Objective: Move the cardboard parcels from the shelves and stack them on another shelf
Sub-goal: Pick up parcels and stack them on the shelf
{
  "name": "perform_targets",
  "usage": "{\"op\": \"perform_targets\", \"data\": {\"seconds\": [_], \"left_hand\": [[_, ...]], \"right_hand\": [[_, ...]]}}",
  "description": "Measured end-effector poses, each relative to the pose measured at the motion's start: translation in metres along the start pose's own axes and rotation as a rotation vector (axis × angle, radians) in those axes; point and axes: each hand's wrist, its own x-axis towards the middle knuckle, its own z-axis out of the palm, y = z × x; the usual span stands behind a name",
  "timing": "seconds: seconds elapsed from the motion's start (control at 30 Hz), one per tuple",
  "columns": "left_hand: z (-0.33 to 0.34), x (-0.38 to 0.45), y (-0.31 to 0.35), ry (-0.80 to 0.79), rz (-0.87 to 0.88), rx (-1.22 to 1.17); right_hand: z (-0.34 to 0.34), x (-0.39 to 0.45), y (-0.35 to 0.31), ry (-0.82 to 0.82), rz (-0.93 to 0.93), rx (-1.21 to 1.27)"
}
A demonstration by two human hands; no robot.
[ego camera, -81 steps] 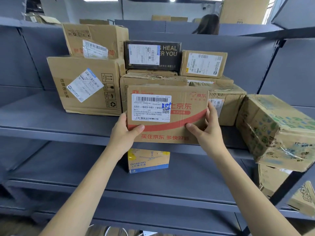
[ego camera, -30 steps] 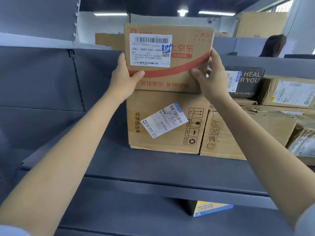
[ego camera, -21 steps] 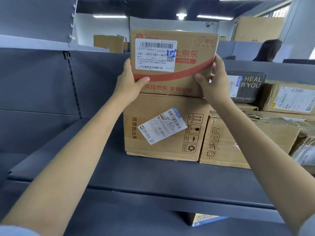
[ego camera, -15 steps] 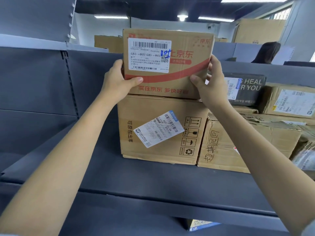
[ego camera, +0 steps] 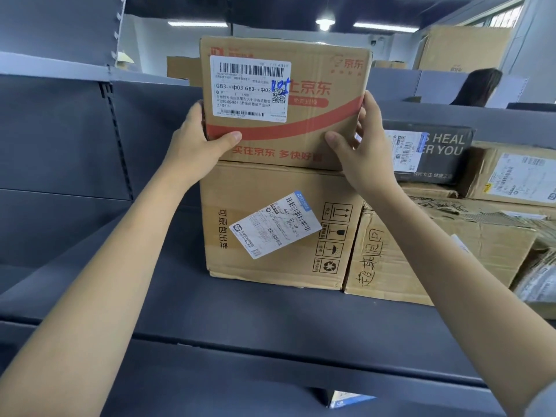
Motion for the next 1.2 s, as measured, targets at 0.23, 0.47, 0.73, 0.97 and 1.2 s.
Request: {"op": "perform_targets", "data": {"seconds": [0.23,0.47,0.73,0.97,1.2], "left_hand": [[0.000,-0.026,0.017,0.119,0.110,0.167],[0.009,-0.051,0.044,0.156,0.264,0.493],[0.086,-0.099,0.107,0.044,0.418,0.505],[0.187,-0.151,0.164,-0.126,0.566,0.355],[0.299,-0.205,0.216,-0.338,0.620,0.172]], "right_hand": [[-0.011,-0.012,-0.004,0.059,0.084,-0.043],[-0.031,-0.030,-0.009,0.033,0.102,-0.070],[-0.114,-0.077,0.003,0.098,0.132,-0.217],[-0.230,-0.135,0.033,0.190,0.266,-0.331],[-0.352,-0.191,0.056,0.310,0.354,-0.509]]}}
